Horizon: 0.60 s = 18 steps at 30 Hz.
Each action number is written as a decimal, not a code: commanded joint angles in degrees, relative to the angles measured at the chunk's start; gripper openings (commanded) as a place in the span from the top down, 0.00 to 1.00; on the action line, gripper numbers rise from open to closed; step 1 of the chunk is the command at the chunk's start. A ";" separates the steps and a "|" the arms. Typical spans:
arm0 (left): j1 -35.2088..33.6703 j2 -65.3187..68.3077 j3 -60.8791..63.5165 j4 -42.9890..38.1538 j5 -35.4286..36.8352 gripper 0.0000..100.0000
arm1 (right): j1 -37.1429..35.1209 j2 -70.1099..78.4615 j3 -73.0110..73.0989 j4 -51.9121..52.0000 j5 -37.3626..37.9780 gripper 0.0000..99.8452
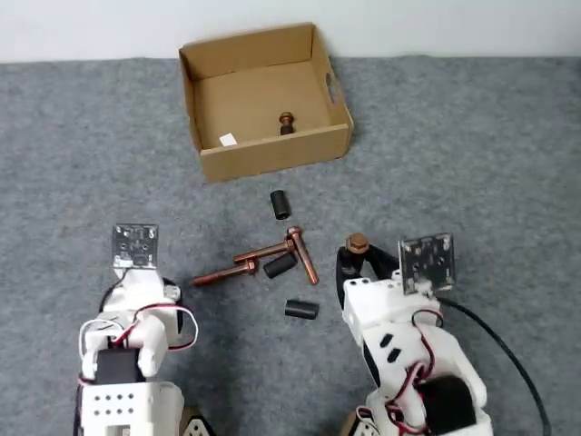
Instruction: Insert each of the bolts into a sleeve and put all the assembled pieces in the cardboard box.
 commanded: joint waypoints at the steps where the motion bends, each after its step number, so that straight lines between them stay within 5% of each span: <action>1: -0.35 -0.44 1.10 -4.66 -0.70 1.00 | 0.22 12.88 -12.22 -0.40 -4.48 0.99; 6: -0.35 -0.44 5.58 -9.14 -0.62 1.00 | 0.22 34.15 -29.36 -3.38 -7.47 0.99; 18: -2.46 -0.44 6.11 -10.29 5.10 1.00 | 0.57 75.91 -55.38 -28.79 -4.84 0.99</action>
